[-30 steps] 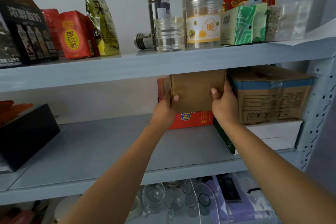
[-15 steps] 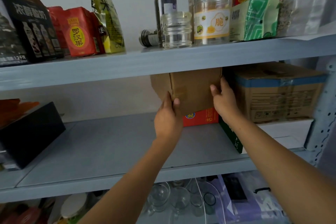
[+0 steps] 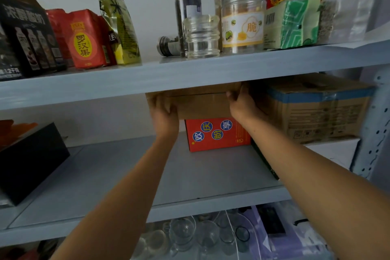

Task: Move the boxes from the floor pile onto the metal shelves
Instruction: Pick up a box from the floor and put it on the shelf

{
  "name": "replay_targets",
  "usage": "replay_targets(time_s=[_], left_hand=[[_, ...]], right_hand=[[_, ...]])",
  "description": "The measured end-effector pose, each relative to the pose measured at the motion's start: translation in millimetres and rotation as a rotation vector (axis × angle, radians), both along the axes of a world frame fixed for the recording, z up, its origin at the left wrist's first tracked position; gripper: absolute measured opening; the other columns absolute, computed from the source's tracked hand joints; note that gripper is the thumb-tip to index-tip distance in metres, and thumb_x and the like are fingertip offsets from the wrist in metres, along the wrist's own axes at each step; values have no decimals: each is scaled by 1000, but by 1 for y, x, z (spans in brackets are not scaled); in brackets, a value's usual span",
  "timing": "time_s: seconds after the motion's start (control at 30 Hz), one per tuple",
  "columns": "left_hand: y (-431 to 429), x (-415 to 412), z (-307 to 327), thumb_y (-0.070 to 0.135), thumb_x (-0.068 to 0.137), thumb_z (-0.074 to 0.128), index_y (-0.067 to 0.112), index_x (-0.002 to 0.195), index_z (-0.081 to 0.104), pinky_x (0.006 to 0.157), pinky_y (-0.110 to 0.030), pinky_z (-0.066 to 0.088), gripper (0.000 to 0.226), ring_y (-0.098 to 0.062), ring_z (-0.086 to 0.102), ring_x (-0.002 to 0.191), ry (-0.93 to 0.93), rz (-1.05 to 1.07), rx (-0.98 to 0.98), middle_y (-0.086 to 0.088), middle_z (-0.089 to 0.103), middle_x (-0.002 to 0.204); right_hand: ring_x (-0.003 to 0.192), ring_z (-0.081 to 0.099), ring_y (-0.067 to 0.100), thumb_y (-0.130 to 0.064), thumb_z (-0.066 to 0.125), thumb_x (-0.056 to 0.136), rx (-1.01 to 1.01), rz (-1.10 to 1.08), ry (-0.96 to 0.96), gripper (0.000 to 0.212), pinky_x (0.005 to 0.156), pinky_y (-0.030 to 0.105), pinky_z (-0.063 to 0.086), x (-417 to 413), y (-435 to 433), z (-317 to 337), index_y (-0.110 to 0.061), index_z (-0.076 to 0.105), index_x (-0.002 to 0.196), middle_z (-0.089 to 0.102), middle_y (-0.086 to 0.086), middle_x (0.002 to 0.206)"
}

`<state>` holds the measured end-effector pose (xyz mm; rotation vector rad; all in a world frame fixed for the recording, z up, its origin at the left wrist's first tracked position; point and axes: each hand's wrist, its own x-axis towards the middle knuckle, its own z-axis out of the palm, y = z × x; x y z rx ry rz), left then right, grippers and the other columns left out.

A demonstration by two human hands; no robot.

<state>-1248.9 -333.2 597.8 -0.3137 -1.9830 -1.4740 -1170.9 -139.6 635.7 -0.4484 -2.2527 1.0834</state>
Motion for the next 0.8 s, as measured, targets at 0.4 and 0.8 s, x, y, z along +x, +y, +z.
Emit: replay_targets(time_s=[0.4,0.8], left_hand=[[3,-54,2,33,92,65,14,140,44,81,-31,42,56,-22,56,108,-290,-231,137,-4,59,127],[25,-35,-35,56,96,48,15,115,57,83,-33,48,47,-20,57,94,-722,-505,399,-10,56,127]], right_hand=[[137,37,37,-18,41,103,220,-129,-167,46,110,36,35,-34,9,-18,4,38,143,26,22,157],[134,44,32,-24,42,104,170,13,-102,69,101,35,44,-33,13,-41,-13,-1,157,8,14,164]])
